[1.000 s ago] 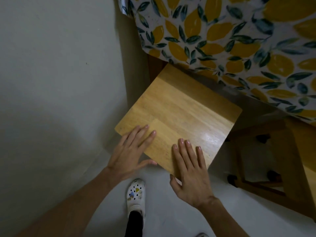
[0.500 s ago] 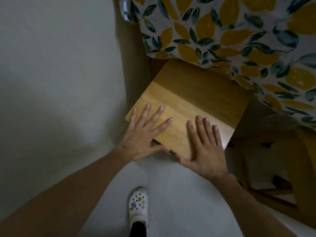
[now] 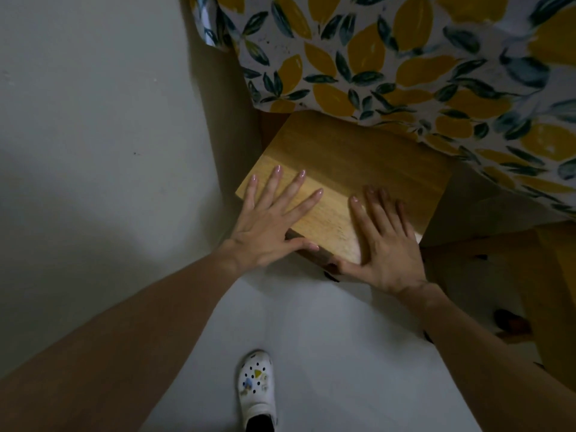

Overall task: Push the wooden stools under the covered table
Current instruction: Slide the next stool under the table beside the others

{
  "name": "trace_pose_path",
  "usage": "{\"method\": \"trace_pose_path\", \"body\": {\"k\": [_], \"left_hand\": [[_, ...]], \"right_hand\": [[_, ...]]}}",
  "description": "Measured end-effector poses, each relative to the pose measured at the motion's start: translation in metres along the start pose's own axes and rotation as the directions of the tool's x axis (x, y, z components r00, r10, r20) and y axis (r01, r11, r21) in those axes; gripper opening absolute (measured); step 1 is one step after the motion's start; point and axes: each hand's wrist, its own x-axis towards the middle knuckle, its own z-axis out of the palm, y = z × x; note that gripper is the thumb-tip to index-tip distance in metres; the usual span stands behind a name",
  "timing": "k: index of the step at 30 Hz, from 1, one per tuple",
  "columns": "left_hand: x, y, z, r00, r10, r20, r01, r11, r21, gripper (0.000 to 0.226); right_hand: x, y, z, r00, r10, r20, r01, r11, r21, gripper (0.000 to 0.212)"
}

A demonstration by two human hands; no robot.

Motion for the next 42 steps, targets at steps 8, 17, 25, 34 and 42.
{"method": "trace_pose_path", "body": {"k": [8, 17, 25, 34, 42], "left_hand": [[0.01, 0.014, 0.001, 0.999, -0.053, 0.009, 0.053, 0.998, -0.03, 0.089], [0.011, 0.017, -0.006, 0.994, -0.048, 0.101, 0.049, 0.999, -0.004, 0.091], [0.005, 0.042, -0.024, 0.983, -0.05, 0.176, 0.062, 0.996, -0.066, 0.093], [0.024, 0.205, -0.018, 0.985, 0.17, -0.012, -0.169, 0.971, -0.171, 0.083], [0.082, 0.37, 0.019, 0.961, 0.269, -0.066, -0.27, 0.963, -0.013, 0.082]], "right_hand": [[0.008, 0.019, -0.006, 0.999, -0.027, 0.037, 0.027, 1.0, -0.005, 0.11], [0.008, 0.02, -0.008, 0.996, -0.007, 0.086, 0.011, 0.999, -0.037, 0.112], [-0.047, 0.016, -0.017, 0.981, 0.186, -0.051, -0.179, 0.976, 0.123, 0.104], [-0.199, 0.116, 0.005, 0.823, 0.536, -0.189, -0.514, 0.844, 0.155, 0.101], [-0.292, 0.213, 0.022, 0.74, 0.622, -0.255, -0.619, 0.779, 0.102, 0.095]]}}
